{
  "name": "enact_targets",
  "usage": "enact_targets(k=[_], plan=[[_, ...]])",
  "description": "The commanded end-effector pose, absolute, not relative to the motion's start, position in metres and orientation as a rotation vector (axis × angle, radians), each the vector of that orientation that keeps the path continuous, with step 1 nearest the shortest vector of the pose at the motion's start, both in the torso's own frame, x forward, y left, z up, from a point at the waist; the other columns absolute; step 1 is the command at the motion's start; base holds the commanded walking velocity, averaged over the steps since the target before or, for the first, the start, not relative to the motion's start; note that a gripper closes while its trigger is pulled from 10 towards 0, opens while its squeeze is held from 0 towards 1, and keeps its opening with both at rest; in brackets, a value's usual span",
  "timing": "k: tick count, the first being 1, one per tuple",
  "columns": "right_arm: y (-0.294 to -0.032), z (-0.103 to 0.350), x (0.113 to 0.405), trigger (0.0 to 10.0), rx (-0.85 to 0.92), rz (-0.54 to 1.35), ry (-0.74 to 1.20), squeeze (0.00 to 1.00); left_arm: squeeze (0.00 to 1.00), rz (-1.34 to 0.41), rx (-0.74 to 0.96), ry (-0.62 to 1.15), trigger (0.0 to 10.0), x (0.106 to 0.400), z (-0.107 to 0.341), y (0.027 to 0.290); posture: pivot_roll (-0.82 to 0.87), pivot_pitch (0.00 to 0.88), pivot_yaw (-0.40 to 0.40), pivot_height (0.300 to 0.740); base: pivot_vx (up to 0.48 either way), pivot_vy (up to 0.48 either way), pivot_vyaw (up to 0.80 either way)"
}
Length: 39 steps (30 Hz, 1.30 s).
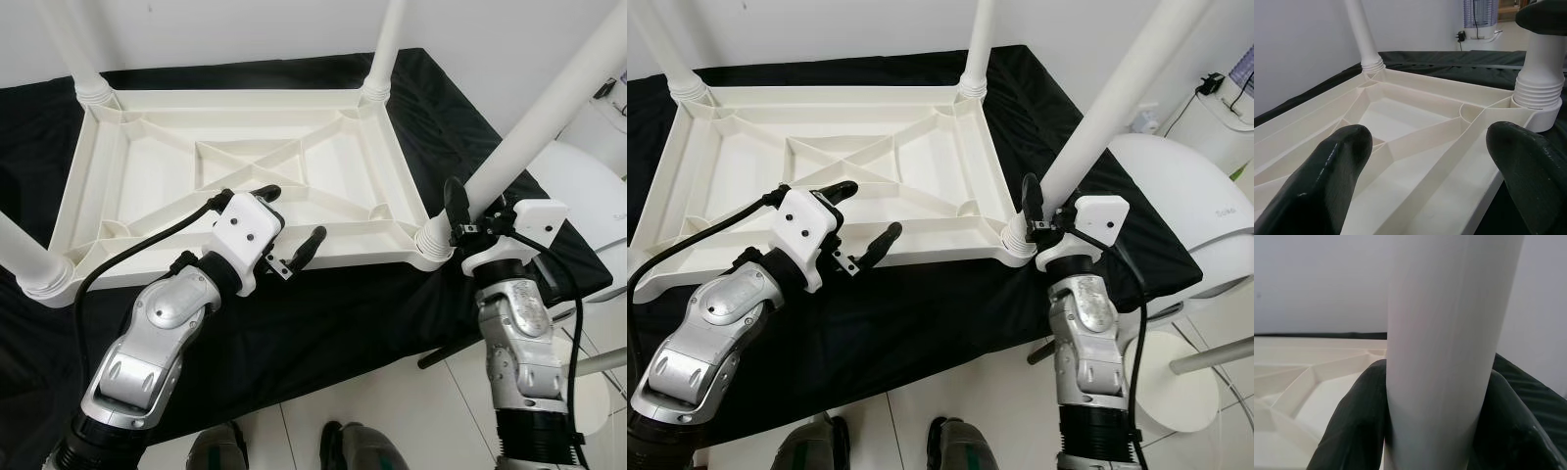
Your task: Building children table
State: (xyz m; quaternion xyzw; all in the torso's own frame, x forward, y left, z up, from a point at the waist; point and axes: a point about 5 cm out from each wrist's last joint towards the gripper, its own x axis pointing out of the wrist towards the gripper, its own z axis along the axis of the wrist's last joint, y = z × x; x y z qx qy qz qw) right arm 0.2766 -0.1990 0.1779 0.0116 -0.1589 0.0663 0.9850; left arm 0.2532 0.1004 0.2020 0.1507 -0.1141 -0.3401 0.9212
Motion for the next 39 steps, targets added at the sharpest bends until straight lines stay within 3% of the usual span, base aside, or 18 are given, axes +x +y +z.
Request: enact_targets(k=[1, 14, 22, 39], plan=[[-0.209, 0.142, 0.271, 10.0, 0.044, 0.133, -0.14, 0.0, 0.0, -0.74, 0.319, -0.207, 10.0, 0.252, 0.197, 0.097, 0.01, 0.145, -0.037, 0.74, 0.0, 0.0, 0.0], [-0.214, 0.121, 0.256, 10.0, 0.14, 0.422, -0.049, 0.0, 0.0, -0.749, 0.312, -0.212, 10.0, 0.252, 0.197, 0.094, 0.0, 0.149, -0.041, 0.74, 0.0, 0.0, 0.0], [-0.23, 0.111, 0.26, 10.0, 0.144, 0.355, -0.003, 0.0, 0.0, -0.746, 0.312, -0.207, 10.0, 0.251, 0.197, 0.096, 0.0, 0.158, -0.038, 0.74, 0.0, 0.0, 0.0], [-0.229, 0.132, 0.291, 10.0, 0.126, 0.348, 0.026, 0.0, 0.0, -0.739, 0.315, -0.203, 10.0, 0.251, 0.197, 0.097, 0.01, 0.163, -0.039, 0.74, 0.0, 0.0, 0.0]])
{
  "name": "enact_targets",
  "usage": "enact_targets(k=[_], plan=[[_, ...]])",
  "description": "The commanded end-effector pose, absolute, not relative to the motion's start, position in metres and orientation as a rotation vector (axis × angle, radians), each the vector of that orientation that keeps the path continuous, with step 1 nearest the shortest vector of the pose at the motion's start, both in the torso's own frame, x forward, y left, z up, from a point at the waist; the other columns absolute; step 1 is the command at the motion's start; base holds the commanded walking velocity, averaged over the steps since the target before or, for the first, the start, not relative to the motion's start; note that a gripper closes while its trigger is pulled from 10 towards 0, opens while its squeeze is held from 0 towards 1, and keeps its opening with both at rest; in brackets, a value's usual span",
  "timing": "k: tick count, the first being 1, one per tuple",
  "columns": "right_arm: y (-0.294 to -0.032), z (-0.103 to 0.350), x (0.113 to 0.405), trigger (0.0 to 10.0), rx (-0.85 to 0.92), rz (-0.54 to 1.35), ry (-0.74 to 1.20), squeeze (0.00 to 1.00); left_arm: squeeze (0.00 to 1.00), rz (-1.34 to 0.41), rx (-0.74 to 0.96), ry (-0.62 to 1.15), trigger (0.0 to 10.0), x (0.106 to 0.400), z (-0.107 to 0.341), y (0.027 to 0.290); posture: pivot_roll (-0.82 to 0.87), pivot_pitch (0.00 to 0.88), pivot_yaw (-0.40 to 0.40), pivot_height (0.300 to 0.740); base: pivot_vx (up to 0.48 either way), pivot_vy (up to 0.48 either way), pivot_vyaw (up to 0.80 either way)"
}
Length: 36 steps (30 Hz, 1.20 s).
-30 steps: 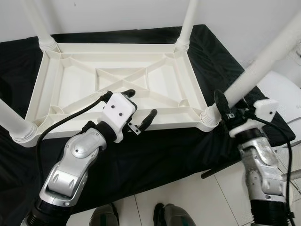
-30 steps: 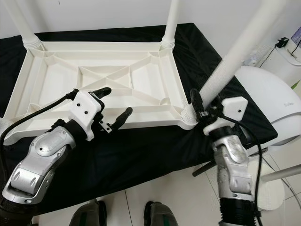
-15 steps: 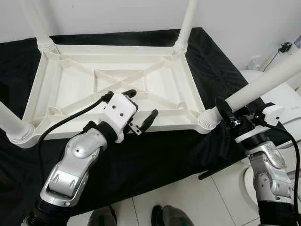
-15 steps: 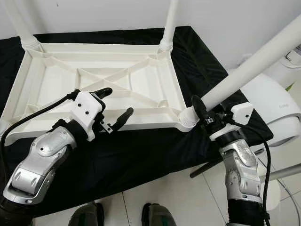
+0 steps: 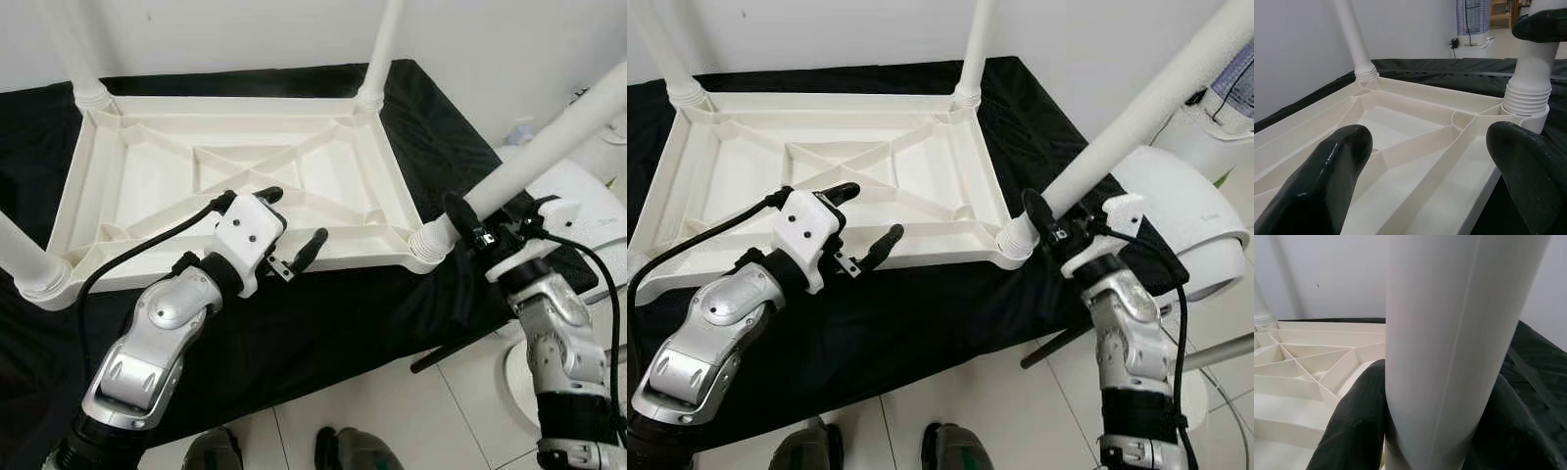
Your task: Building children table
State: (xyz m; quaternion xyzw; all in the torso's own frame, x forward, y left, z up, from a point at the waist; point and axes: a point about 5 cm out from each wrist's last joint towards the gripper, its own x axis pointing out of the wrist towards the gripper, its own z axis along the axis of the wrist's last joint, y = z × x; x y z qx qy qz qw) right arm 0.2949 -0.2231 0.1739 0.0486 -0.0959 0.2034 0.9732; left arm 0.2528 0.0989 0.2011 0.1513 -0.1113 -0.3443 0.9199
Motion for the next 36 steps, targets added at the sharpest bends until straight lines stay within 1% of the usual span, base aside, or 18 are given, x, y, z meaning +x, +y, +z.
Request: enact_targets(k=[1, 7, 11, 22, 24, 26, 36], plan=[[-0.229, 0.134, 0.293, 10.0, 0.119, 0.348, 0.019, 0.0, 0.0, -0.739, 0.315, -0.203, 10.0, 0.251, 0.197, 0.097, 0.01, 0.163, -0.039, 0.74, 0.0, 0.0, 0.0], [-0.229, 0.141, 0.299, 10.0, 0.124, 0.345, 0.004, 0.0, 0.0, -0.738, 0.313, -0.204, 10.0, 0.251, 0.197, 0.096, 0.01, 0.164, -0.041, 0.74, 0.0, 0.0, 0.0], [-0.226, 0.149, 0.306, 10.0, 0.108, 0.338, -0.025, 0.0, 0.0, -0.732, 0.31, -0.207, 10.0, 0.252, 0.197, 0.096, 0.01, 0.161, -0.047, 0.74, 0.0, 0.0, 0.0], [-0.218, 0.154, 0.313, 10.0, 0.102, 0.327, -0.052, 0.0, 0.0, -0.723, 0.308, -0.211, 10.0, 0.252, 0.198, 0.096, 0.01, 0.158, -0.05, 0.74, 0.0, 0.0, 0.0], [-0.215, 0.156, 0.315, 10.0, 0.092, 0.331, -0.068, 0.0, 0.0, -0.722, 0.308, -0.212, 10.0, 0.252, 0.198, 0.096, 0.01, 0.156, -0.052, 0.74, 0.0, 0.0, 0.0], [-0.208, 0.16, 0.316, 10.0, 0.072, 0.366, -0.077, 0.0, 0.0, -0.716, 0.307, -0.214, 10.0, 0.252, 0.198, 0.096, 0.01, 0.155, -0.056, 0.74, 0.0, 0.0, 0.0], [-0.197, 0.158, 0.318, 10.0, 0.034, 0.408, -0.067, 0.0, 0.0, -0.707, 0.305, -0.216, 10.0, 0.252, 0.198, 0.096, 0.01, 0.154, -0.063, 0.74, 0.0, 0.0, 0.0]])
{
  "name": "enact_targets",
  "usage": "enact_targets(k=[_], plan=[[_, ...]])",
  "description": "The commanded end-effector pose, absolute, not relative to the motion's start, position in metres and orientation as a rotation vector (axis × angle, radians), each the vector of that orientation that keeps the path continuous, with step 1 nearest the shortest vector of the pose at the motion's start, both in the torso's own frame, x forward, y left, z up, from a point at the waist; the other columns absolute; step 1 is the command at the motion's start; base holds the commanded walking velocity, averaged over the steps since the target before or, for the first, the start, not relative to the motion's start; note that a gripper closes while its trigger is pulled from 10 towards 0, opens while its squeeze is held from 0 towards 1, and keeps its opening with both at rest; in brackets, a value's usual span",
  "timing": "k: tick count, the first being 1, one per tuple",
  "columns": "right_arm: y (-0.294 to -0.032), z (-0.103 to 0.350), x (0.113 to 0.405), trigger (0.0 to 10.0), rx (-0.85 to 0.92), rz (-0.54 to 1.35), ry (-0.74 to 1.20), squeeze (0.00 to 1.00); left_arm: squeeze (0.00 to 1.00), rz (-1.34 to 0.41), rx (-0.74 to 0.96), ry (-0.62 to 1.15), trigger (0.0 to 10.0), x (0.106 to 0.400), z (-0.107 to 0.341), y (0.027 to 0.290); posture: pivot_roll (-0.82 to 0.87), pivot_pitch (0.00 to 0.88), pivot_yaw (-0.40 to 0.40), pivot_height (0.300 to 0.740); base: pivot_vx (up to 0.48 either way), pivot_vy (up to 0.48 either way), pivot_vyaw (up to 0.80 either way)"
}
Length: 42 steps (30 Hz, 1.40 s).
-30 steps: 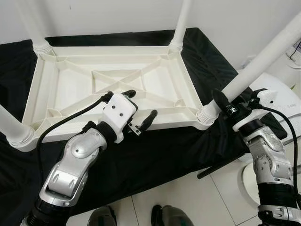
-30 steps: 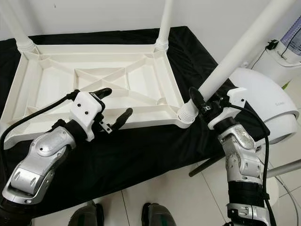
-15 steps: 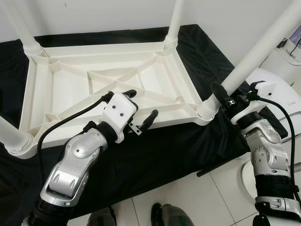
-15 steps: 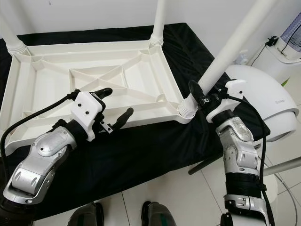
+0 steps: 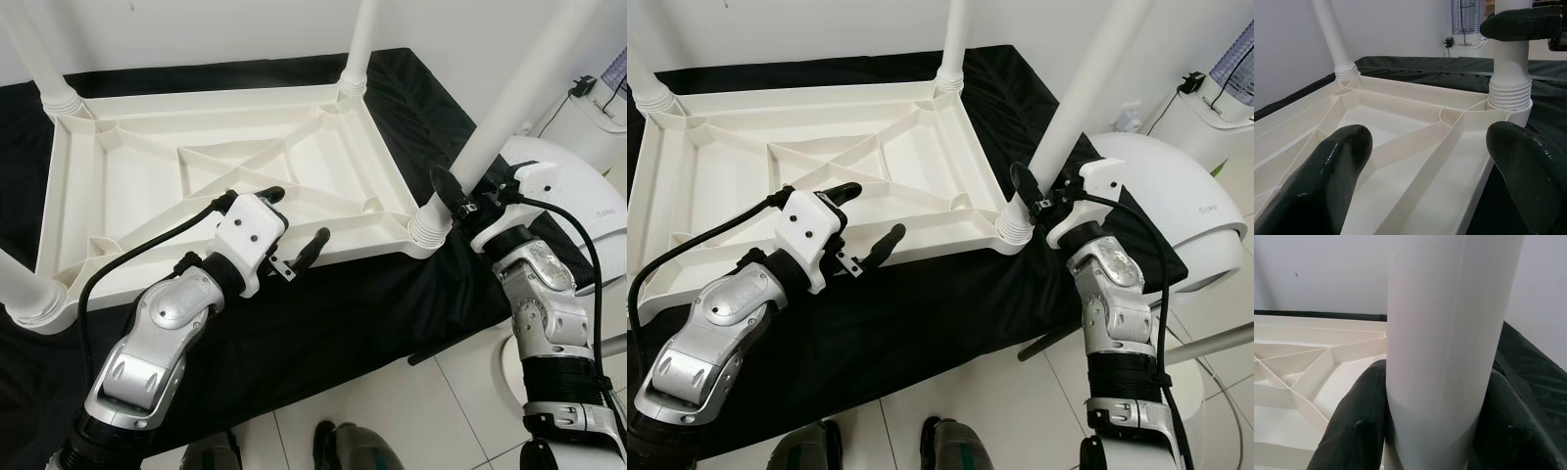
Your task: Building children table
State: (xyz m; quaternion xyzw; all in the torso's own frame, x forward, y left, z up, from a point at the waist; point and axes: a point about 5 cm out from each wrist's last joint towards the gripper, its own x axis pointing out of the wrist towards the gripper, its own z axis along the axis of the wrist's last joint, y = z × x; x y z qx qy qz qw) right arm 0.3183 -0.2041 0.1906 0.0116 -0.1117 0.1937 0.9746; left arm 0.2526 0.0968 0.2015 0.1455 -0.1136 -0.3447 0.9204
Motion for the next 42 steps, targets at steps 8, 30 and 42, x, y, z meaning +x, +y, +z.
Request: enact_targets(k=[8, 30, 42], plan=[[-0.199, 0.154, 0.323, 10.0, 0.044, 0.39, -0.036, 0.0, 0.0, -0.702, 0.304, -0.218, 10.0, 0.251, 0.198, 0.096, 0.01, 0.15, -0.07, 0.74, 0.0, 0.0, 0.0], [-0.201, 0.136, 0.322, 10.0, 0.032, 0.353, 0.012, 0.0, 0.0, -0.693, 0.302, -0.222, 10.0, 0.25, 0.198, 0.096, 0.02, 0.143, -0.077, 0.74, 0.0, 0.0, 0.0], [-0.204, 0.127, 0.305, 10.0, 0.08, 0.311, -0.068, 0.0, 0.0, -0.69, 0.3, -0.22, 10.0, 0.249, 0.199, 0.097, 0.02, 0.156, -0.075, 0.74, 0.0, 0.0, 0.0]])
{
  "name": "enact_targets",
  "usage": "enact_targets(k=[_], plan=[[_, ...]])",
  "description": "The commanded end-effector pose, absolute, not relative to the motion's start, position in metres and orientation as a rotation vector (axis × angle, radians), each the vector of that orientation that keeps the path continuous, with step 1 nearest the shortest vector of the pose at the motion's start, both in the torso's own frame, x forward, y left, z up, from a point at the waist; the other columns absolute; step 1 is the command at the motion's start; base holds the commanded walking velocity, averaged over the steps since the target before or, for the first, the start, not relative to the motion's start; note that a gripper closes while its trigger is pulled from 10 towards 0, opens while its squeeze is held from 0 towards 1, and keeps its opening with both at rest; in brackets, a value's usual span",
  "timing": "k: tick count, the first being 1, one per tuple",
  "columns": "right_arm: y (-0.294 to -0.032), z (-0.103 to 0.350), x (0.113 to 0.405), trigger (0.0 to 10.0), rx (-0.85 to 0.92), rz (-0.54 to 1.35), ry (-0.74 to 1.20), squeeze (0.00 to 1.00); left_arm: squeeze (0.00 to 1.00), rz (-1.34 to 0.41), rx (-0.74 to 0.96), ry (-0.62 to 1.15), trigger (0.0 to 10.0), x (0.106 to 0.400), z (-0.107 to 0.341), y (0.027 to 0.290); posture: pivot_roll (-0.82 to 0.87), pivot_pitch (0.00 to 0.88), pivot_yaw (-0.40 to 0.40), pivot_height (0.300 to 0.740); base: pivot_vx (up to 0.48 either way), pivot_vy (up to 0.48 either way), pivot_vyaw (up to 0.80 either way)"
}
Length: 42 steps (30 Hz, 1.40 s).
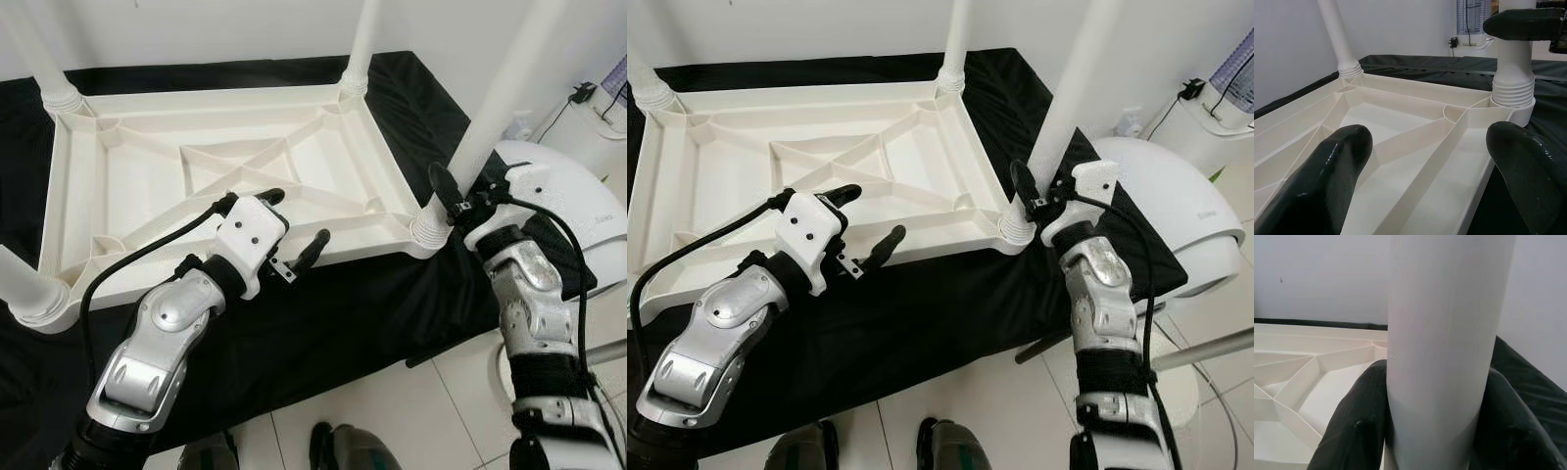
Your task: Building children table
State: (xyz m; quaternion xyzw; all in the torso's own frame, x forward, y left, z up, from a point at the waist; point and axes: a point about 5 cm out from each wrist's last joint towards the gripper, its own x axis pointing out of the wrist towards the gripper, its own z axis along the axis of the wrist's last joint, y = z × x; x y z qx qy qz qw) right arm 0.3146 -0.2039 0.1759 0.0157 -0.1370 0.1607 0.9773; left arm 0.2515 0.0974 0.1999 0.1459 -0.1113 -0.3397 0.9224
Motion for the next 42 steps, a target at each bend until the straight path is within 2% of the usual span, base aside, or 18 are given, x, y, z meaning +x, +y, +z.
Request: enact_targets(k=[1, 7, 16, 42], plan=[[-0.204, 0.127, 0.305, 10.0, 0.08, 0.311, -0.068, 0.0, 0.0, -0.69, 0.3, -0.22, 10.0, 0.249, 0.199, 0.097, 0.02, 0.156, -0.075, 0.74, 0.0, 0.0, 0.0], [-0.207, 0.12, 0.292, 10.0, 0.167, 0.272, -0.1, 0.0, 0.0, -0.692, 0.299, -0.218, 10.0, 0.249, 0.199, 0.097, 0.01, 0.162, -0.069, 0.74, 0.0, 0.0, 0.0], [-0.209, 0.11, 0.287, 10.0, 0.182, 0.245, -0.072, 0.0, 0.0, -0.699, 0.298, -0.218, 10.0, 0.25, 0.199, 0.096, 0.01, 0.162, -0.065, 0.74, 0.0, 0.0, 0.0], [-0.201, 0.106, 0.284, 10.0, 0.124, 0.274, -0.076, 0.0, 0.0, -0.694, 0.291, -0.222, 10.0, 0.25, 0.201, 0.096, 0.01, 0.161, -0.064, 0.74, 0.0, 0.0, 0.0]])
